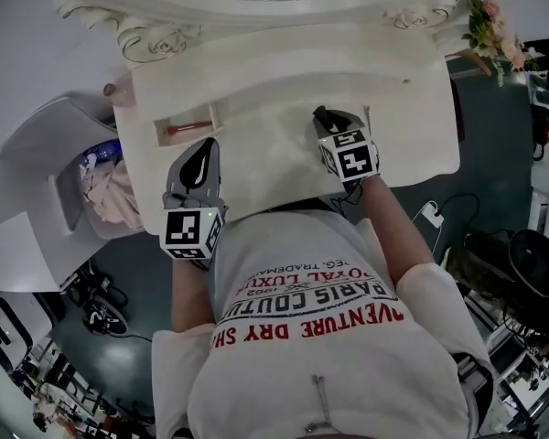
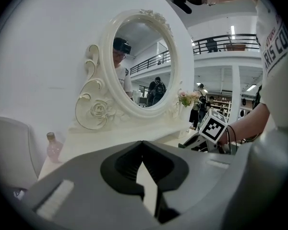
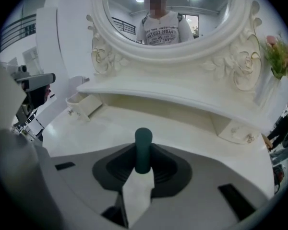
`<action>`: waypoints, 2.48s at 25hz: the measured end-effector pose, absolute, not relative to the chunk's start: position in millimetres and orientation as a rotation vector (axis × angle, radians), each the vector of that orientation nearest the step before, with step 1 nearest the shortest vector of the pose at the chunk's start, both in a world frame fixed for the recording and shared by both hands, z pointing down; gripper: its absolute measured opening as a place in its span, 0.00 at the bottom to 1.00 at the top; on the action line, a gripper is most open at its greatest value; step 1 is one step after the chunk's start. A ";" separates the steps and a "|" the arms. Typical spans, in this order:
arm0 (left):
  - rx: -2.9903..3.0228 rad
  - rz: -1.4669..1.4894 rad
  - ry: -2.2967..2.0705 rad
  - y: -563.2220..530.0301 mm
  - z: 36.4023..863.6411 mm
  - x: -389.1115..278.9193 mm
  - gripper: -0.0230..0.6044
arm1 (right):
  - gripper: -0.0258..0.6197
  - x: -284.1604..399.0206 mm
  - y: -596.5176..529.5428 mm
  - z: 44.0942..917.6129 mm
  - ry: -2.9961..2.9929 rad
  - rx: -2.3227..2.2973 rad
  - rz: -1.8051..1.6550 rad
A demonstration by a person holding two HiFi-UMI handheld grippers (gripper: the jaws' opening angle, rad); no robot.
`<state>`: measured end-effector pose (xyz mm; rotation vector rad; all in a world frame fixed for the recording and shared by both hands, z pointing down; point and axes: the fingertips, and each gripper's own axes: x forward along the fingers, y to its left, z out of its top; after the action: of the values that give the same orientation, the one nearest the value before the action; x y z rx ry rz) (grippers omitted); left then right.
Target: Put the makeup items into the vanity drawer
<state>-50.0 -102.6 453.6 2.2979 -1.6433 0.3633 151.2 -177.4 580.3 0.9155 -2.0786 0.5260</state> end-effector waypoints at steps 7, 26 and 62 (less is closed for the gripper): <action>2.274 0.347 -1.736 -79.7 433.1 -103.1 0.05 | 0.18 77.6 -174.5 537.5 -2.174 0.856 0.428; 2.163 0.308 -1.879 -24.2 418.2 -240.1 0.05 | 0.19 -101.3 -131.5 517.5 -2.262 0.633 0.325; 2.359 0.336 -1.610 -77.8 430.8 -169.6 0.05 | 0.41 9.0 -151.1 526.6 -2.180 0.934 0.497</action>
<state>-169.6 -77.8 430.8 2.3586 -1.6103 0.3363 9.0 -151.1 526.6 0.9343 -2.1798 0.4974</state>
